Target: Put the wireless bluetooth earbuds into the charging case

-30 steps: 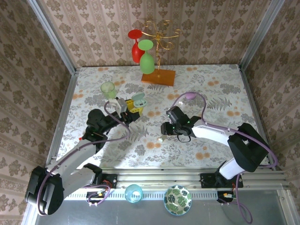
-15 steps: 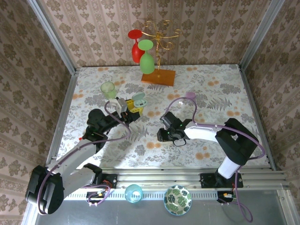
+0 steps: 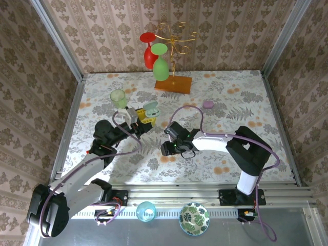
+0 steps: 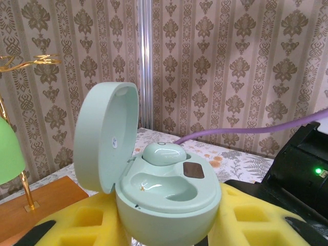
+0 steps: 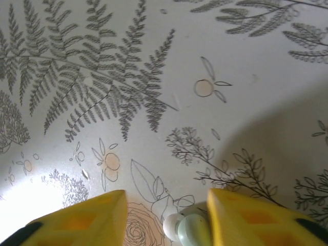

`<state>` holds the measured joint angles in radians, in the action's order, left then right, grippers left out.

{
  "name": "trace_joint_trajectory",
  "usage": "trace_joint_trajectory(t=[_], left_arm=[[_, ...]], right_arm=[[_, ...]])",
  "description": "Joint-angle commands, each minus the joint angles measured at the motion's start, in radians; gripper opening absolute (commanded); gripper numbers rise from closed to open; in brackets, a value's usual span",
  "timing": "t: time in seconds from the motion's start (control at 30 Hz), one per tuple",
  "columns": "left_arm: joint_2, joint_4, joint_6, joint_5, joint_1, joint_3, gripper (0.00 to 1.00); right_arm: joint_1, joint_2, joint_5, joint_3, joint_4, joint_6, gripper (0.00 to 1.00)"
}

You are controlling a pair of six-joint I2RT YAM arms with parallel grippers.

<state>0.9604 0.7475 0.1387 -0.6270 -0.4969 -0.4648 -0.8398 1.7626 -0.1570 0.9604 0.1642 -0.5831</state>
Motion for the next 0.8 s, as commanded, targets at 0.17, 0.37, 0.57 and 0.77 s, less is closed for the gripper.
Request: trace_joint_trajectory(t=[0.17, 0.37, 0.57, 0.77], left_arm=[[-0.019, 0.007, -0.019, 0.007, -0.002, 0.001, 0.23], [-0.031, -0.01, -0.025, 0.006, -0.002, -0.002, 0.23], [-0.023, -0.004, -0.024, 0.001, -0.002, -0.009, 0.22], [-0.029, -0.005, -0.02, -0.002, -0.003, -0.011, 0.23]], right_arm=[[-0.061, -0.176, 0.214, -0.088, -0.036, -0.144, 0.63], [-0.136, -0.212, 0.209, -0.147, -0.07, -0.264, 0.61], [-0.139, -0.177, 0.141, -0.184, -0.157, -0.353, 0.59], [-0.134, -0.137, 0.129, -0.151, -0.126, -0.346, 0.58]])
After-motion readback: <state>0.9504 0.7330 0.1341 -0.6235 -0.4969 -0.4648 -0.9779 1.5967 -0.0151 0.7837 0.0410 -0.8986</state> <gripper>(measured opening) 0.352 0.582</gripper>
